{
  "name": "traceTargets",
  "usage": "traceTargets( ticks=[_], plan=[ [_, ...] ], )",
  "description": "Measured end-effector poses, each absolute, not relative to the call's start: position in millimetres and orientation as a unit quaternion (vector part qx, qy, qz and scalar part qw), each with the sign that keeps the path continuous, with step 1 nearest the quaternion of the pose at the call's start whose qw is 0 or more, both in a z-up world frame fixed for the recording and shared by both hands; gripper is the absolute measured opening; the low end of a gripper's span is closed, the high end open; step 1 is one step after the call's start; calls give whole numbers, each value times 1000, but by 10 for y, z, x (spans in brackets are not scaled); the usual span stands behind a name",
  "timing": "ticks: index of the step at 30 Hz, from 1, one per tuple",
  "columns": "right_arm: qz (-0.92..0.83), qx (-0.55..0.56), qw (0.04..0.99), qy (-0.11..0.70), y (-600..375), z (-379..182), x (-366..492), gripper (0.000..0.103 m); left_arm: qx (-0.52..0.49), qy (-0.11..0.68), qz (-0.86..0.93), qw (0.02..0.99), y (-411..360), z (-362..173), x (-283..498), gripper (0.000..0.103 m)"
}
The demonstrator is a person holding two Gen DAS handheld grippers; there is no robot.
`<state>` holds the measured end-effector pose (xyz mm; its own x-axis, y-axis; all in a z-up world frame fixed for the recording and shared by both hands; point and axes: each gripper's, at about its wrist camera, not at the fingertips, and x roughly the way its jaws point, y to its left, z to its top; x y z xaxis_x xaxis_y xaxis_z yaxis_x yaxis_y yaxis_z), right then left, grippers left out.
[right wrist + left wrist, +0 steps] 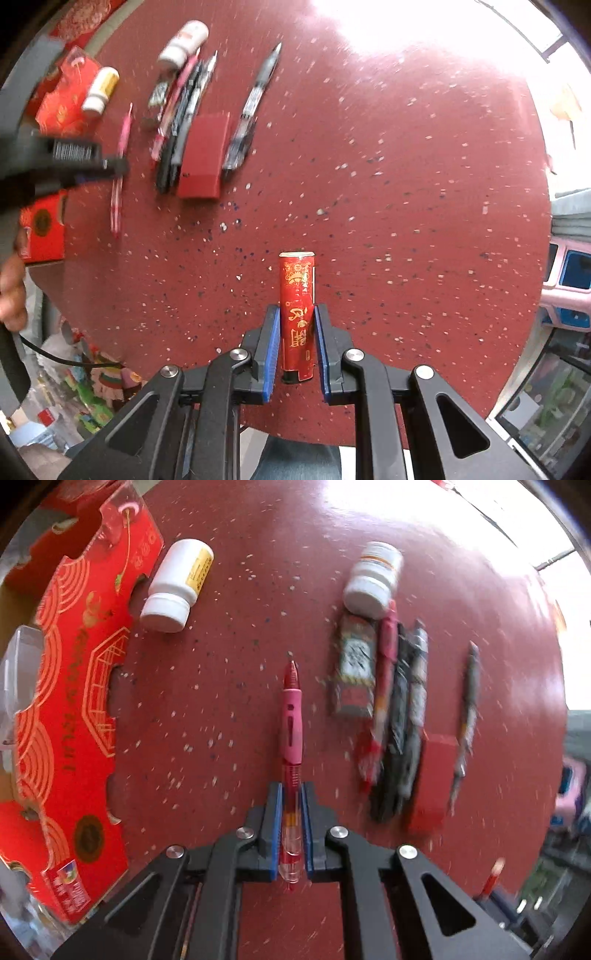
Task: Organize rigid objects
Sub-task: 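Grasp the pink pen with the left tool, then carry the pink pen with the left tool while the right tool carries the red tube to the box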
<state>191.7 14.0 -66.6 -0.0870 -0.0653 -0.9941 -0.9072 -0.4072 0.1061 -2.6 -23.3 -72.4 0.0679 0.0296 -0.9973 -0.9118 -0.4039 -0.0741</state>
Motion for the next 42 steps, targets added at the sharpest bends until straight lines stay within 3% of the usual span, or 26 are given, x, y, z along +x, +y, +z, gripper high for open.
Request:
traceTargets(
  ticks=[13, 20, 42],
  plan=[
    [624, -543, 351, 438, 176, -177, 2233, 19, -557, 406, 532, 492, -1012, -17, 220, 10],
    [647, -559, 337, 393, 155, -11, 1961, 19, -522, 428, 526, 518, -743, 112, 241, 11],
    [688, -579, 316, 303, 276, 321, 1318, 19, -505, 341, 595, 525, -537, 452, -143, 11]
  ],
)
